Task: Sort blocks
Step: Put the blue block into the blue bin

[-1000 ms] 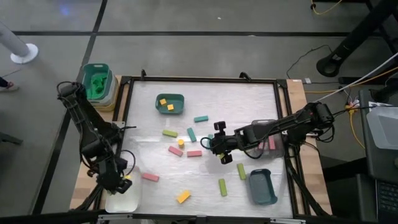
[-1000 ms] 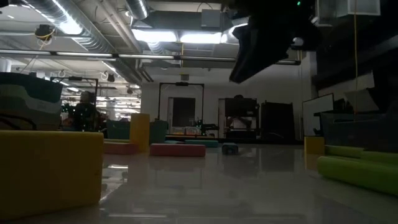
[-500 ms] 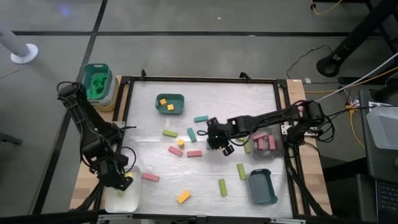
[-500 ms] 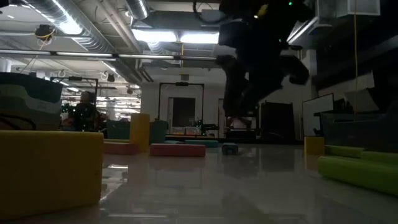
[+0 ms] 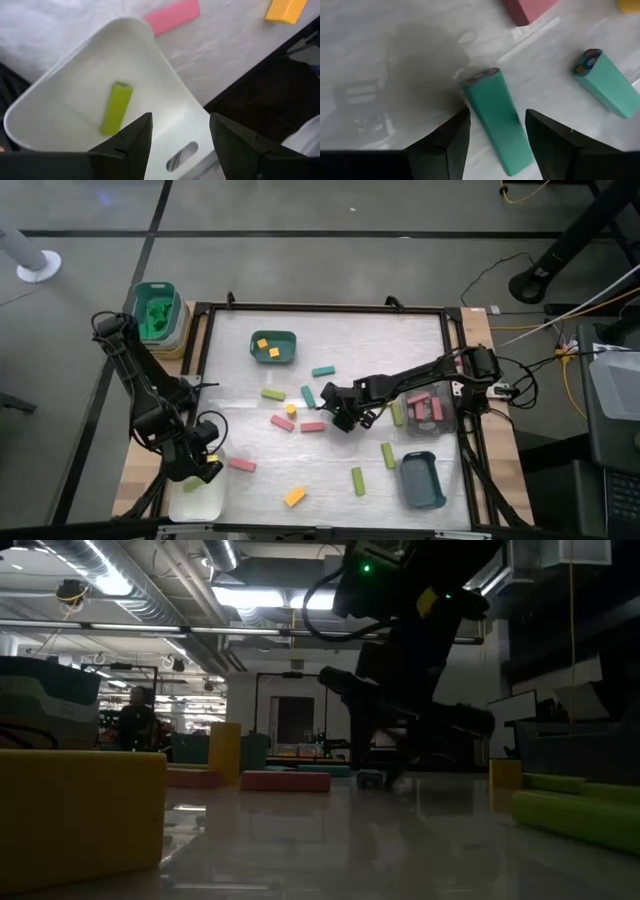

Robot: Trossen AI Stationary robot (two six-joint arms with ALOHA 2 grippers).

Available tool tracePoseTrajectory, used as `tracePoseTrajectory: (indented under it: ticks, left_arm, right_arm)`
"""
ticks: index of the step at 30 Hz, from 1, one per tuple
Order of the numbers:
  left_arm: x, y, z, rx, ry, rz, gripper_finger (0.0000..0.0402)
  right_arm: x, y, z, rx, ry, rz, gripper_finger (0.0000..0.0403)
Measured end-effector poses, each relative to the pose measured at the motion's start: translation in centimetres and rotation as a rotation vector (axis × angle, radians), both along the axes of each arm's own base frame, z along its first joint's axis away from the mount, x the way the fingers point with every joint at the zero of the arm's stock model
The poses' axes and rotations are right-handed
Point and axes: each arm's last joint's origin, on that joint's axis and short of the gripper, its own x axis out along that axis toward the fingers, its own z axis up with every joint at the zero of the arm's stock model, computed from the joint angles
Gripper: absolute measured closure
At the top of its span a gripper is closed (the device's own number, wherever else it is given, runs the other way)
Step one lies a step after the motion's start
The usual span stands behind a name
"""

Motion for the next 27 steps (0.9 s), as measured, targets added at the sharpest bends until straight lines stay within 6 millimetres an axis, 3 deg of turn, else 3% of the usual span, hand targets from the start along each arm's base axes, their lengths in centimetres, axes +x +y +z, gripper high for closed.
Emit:
tracePoseTrajectory:
  ticks: [12, 22, 27]
  left_arm:
    - [0.8, -0.6, -1.1, 0.109, -0.050, -0.005, 0.0215]
    - [2.2, -0.5, -2.1, 0.401, -0.260, -0.108, 0.0215]
    - [3.5, 0.2, -2.4, 0.535, -0.320, -0.098, 0.0215]
  right_arm:
    - [-0.3, -1.3, -0.4, 0.164, 0.072, -0.074, 0.0214]
    - [-1.1, -1.5, -0.7, 0.255, 0.165, -0.243, 0.0305]
    - [-1.2, -1.4, -0.2, 0.287, 0.157, -0.330, 0.0305]
